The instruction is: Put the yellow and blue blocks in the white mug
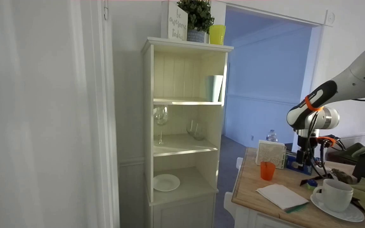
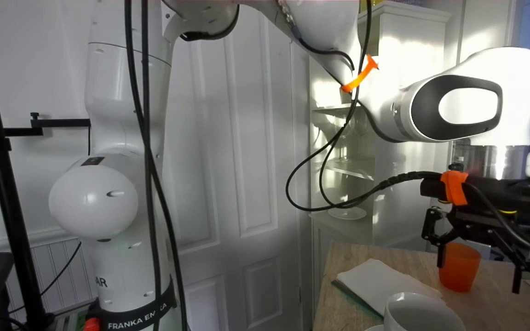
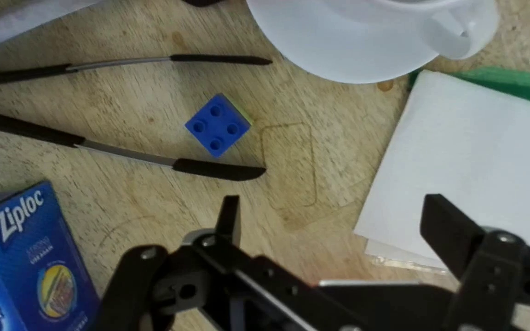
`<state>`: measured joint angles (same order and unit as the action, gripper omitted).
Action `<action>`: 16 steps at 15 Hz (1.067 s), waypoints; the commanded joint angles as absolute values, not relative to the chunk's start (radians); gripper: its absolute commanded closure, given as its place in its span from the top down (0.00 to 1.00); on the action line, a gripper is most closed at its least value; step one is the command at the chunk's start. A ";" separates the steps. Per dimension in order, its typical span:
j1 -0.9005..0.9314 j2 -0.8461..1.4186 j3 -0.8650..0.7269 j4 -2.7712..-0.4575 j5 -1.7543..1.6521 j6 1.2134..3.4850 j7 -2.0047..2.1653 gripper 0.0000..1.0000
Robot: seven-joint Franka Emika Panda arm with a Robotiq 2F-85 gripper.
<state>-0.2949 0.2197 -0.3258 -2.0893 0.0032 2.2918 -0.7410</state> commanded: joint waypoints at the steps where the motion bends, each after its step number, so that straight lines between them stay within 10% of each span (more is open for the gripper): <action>1: -0.351 0.291 -0.306 -2.016 0.015 2.292 -0.689 1.00; 16: -0.408 0.417 -0.265 -2.026 -0.143 2.461 -0.904 1.00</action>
